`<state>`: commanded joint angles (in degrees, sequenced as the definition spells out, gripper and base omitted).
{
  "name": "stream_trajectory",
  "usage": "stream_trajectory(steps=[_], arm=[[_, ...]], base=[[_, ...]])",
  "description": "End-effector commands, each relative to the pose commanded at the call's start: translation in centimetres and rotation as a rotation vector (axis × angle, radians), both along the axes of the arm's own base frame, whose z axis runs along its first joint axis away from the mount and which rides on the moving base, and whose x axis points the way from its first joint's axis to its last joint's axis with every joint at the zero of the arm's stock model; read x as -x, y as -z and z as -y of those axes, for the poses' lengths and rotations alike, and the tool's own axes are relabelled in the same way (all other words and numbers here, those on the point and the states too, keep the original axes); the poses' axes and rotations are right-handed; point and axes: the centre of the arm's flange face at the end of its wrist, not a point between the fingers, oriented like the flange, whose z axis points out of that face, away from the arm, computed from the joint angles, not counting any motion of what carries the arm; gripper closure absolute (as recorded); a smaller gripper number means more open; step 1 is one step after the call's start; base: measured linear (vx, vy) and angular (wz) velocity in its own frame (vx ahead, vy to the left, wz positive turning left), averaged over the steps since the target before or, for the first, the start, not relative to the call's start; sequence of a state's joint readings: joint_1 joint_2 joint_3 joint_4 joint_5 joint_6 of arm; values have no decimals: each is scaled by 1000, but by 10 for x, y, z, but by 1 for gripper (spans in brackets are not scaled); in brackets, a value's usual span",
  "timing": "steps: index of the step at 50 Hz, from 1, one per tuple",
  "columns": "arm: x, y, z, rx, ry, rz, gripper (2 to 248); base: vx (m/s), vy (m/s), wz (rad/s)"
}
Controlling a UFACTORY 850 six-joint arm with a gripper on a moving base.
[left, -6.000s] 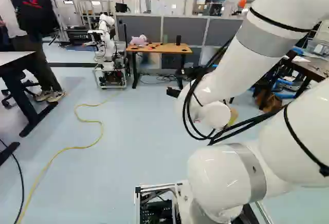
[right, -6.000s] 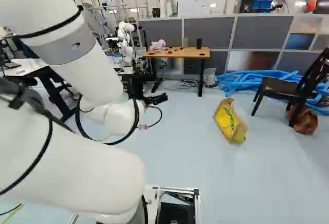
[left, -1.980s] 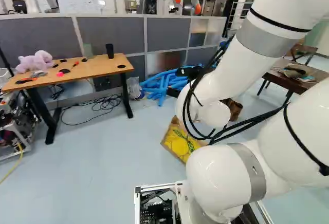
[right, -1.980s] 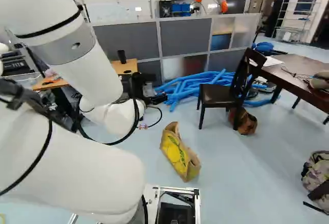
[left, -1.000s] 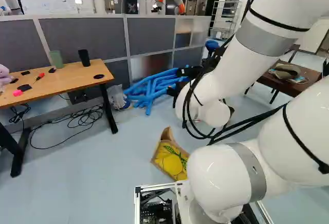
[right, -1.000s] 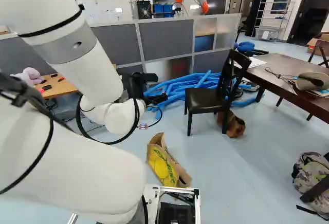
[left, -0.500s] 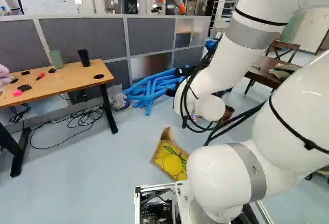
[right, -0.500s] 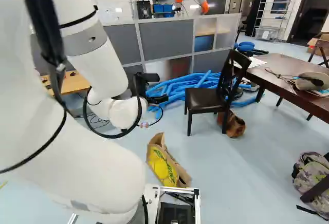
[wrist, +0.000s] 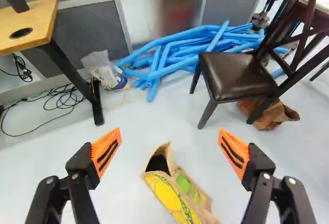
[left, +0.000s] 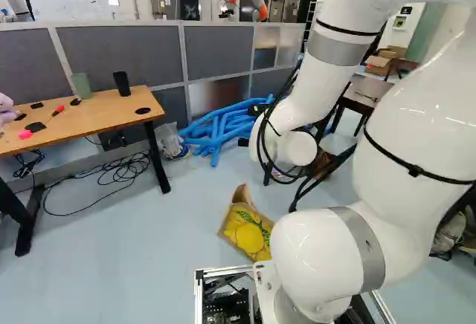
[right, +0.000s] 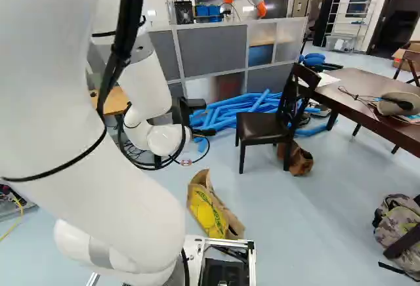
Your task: Pick up the bag on the ground and place it on the table
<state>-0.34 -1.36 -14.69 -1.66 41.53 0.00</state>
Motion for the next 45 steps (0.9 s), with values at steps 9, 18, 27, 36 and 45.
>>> stream_trajectory(steps=[9,18,27,36,45], arm=[[-12,11,0,3,-9,-57,3],[-24,23,-1,7,-24,-107,3],[-35,34,-2,12,-41,-154,3],[-44,46,-3,19,-66,-197,3],[-50,58,-4,26,-93,-241,3]], base=[[0,0,0],[0,0,0],[0,0,0],[0,0,0],[0,0,0]])
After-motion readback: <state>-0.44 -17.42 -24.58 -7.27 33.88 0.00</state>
